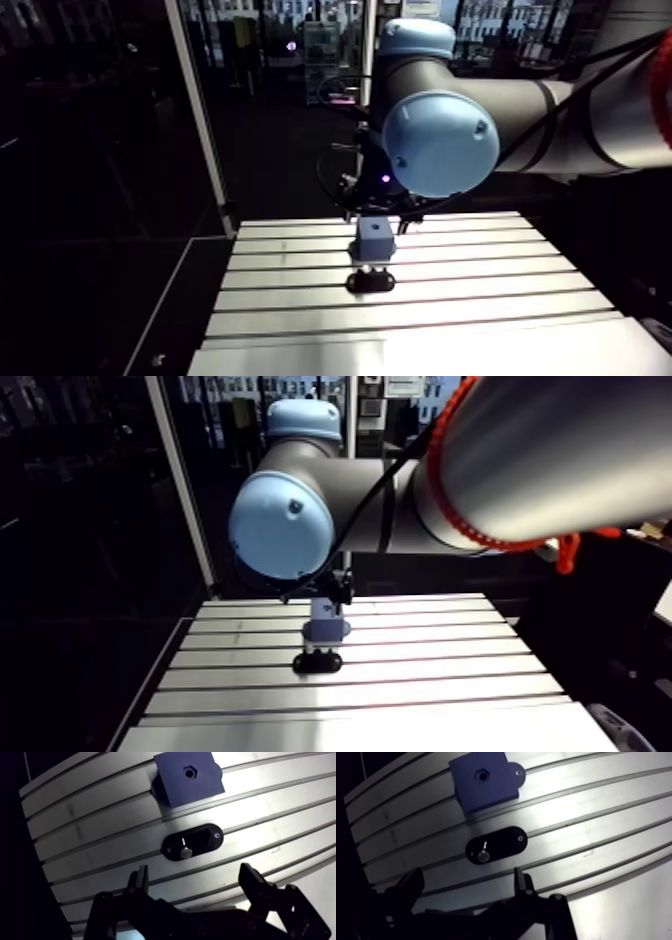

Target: Pick up the M10 bolt and insert it into the hex recess until seated.

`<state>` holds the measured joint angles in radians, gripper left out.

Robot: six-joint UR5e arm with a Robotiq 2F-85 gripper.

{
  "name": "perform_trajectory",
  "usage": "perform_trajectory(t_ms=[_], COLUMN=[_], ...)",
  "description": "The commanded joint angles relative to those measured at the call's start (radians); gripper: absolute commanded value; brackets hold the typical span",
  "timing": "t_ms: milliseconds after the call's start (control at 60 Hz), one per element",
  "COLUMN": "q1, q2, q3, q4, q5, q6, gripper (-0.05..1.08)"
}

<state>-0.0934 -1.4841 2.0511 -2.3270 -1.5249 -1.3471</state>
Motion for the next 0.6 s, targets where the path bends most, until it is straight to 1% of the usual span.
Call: perform_trajectory(t_ms=[17,117,600], q1=[0.0,0.0,0.003], q2=[0.022,0.036,0.064], q3=[0.016,0.023,0.042], q4=[-0.028,-0.042,-0.08], q5=[0.001,-0.001,0.001], q6=[-0.005,-0.023,-0.04], gripper=[0.03,0.03,0.04])
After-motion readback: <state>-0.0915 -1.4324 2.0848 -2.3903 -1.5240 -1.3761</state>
